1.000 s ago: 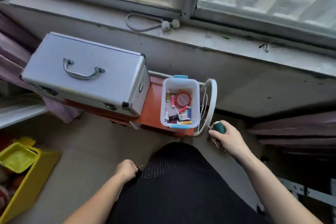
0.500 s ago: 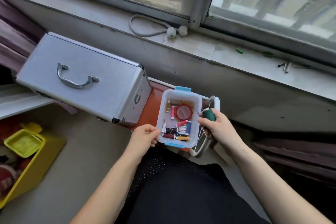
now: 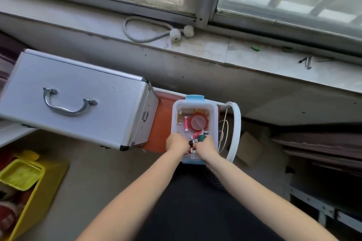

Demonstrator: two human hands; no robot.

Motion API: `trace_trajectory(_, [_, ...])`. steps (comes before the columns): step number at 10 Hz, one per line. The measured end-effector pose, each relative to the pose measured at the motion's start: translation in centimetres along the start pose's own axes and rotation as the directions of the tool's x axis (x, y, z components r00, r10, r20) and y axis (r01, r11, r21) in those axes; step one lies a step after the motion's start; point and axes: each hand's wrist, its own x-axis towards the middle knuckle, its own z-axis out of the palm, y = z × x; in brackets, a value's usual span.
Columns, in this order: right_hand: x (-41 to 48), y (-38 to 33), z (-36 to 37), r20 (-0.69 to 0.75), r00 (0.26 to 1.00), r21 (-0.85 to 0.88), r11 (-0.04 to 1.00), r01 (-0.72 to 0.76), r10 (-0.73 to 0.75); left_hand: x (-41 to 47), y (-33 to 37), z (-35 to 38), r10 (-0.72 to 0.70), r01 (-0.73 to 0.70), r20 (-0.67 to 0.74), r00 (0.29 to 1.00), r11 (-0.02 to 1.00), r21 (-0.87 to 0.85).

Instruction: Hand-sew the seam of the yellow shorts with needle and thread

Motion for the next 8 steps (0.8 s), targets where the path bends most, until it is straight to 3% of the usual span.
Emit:
trace_trajectory(3, [0.4,0.0,0.0,0.000,1.000,0.051,0.998,-0.023,0.023,0.0,0.1,1.0,0.047,-0.047,0.027,0.999,0.999,-0.004])
trace_trajectory(5, [-0.5,-0.1,-0.9,0.059,0.998,-0.028,0.999,0.027,-0.025,-0.7,-0.1,-0.1,0.101,-0.110,0.071,0.992,0.985,0.131])
trace_trajectory(7, [-2.4,0.1,-2.6,0.133,0.984,-0.110,0.984,0.136,-0.121,-1.9,-0.9,-1.2,0.078,-0.075,0.091,0.993,0.996,-0.043])
trace_trajectory(8, [-3.5,0.0,-3.6,0.212,0.966,-0.032,0.987,0.158,-0.148,-2.6,-0.8,-2.2,0.053,-0.027,0.143,0.988,0.983,-0.180])
